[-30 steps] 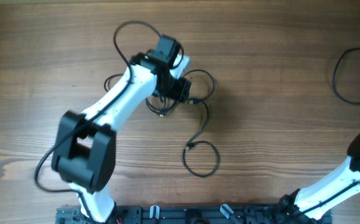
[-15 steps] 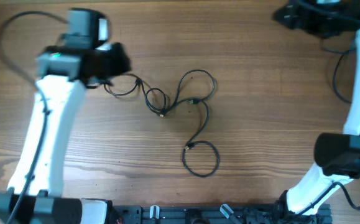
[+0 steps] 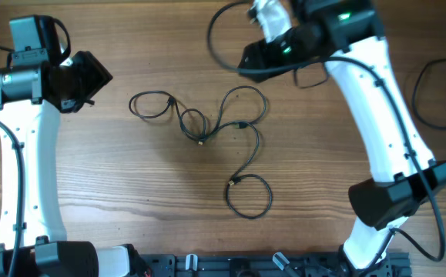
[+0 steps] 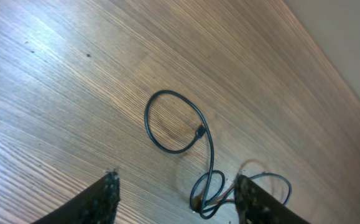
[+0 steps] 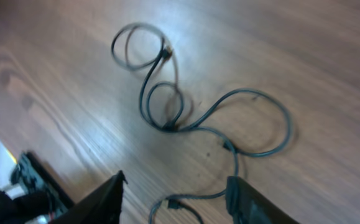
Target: Untangle cables
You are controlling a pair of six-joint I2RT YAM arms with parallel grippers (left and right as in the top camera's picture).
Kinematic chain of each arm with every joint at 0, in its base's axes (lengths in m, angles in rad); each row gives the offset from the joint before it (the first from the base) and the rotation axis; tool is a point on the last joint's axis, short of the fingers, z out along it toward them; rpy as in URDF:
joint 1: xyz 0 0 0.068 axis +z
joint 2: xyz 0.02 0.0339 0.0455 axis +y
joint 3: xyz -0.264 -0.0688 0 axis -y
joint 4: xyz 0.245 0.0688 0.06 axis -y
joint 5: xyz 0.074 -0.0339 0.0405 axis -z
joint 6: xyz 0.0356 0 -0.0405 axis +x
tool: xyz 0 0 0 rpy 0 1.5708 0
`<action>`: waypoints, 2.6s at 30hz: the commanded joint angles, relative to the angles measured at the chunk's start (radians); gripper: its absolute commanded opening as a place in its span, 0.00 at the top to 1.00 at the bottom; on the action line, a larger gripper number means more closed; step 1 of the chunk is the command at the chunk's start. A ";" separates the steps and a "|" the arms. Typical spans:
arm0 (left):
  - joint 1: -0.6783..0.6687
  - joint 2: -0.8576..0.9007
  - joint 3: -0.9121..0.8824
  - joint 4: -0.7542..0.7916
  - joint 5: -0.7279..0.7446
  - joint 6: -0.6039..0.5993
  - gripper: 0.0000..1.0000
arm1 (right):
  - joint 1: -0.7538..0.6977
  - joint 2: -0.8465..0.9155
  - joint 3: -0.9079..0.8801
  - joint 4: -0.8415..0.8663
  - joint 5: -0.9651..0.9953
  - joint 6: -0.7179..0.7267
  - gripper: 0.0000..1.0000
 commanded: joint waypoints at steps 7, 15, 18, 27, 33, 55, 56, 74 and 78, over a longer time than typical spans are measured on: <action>0.140 0.002 0.007 -0.013 -0.024 -0.005 0.34 | 0.137 -0.002 -0.220 0.130 -0.028 -0.012 0.62; 0.146 0.008 0.005 -0.023 -0.024 0.040 0.35 | 0.246 -0.002 -0.414 0.357 -0.028 -0.038 0.63; 0.146 0.008 0.001 -0.023 -0.024 0.040 0.34 | 0.289 -0.002 -0.488 0.444 -0.028 -0.037 0.63; 0.145 0.012 -0.001 -0.031 -0.023 0.040 0.34 | 0.358 0.047 -0.679 0.766 0.119 0.019 0.48; 0.145 0.013 -0.001 -0.046 -0.023 0.040 0.35 | 0.358 0.118 -0.679 0.878 0.142 0.072 0.40; 0.092 0.013 -0.001 -0.060 -0.023 0.040 0.42 | 0.176 -0.158 -0.419 0.745 0.163 0.197 0.96; 0.085 0.013 -0.001 -0.060 -0.023 0.040 0.41 | 0.148 -0.201 -0.395 0.746 0.163 0.205 0.96; -0.026 0.058 -0.001 -0.056 -0.023 0.040 0.45 | -0.332 -0.309 -0.338 0.769 0.019 0.261 0.96; -0.058 0.080 -0.001 -0.053 0.021 0.044 0.49 | -0.263 -0.297 -0.339 0.686 0.014 0.253 0.96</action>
